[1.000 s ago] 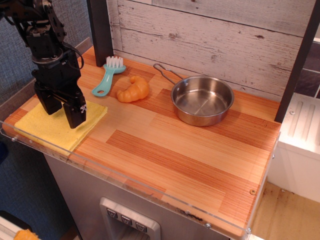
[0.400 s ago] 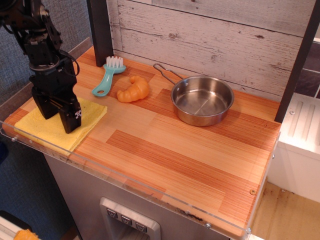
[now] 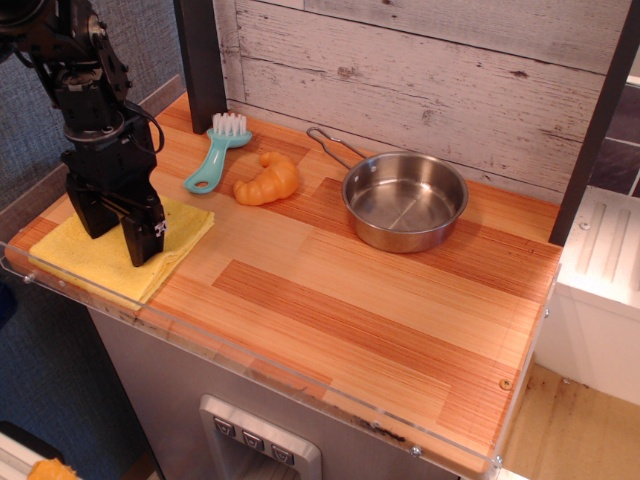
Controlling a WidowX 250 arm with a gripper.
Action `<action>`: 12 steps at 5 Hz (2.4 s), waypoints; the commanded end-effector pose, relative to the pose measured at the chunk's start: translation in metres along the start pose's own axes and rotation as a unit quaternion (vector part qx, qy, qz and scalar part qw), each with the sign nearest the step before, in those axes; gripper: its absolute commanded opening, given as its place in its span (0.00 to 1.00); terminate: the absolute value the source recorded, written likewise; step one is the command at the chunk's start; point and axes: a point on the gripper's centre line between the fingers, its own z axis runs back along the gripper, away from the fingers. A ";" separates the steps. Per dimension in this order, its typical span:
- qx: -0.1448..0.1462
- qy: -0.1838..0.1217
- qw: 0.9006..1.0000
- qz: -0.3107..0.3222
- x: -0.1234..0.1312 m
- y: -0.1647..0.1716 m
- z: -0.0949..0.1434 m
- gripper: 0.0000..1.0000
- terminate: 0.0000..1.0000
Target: Move the yellow towel to the front right corner of the table
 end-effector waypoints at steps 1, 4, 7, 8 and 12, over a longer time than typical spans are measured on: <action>-0.036 0.020 0.999 -0.018 -0.014 -0.044 -0.018 1.00 0.00; -0.085 0.001 0.992 -0.097 0.009 -0.151 -0.013 1.00 0.00; -0.086 -0.001 0.989 -0.117 0.016 -0.264 0.003 1.00 0.00; -0.093 0.003 0.992 -0.082 0.016 -0.277 0.011 1.00 0.00; -0.064 -0.073 0.995 0.006 0.013 -0.262 0.102 1.00 0.00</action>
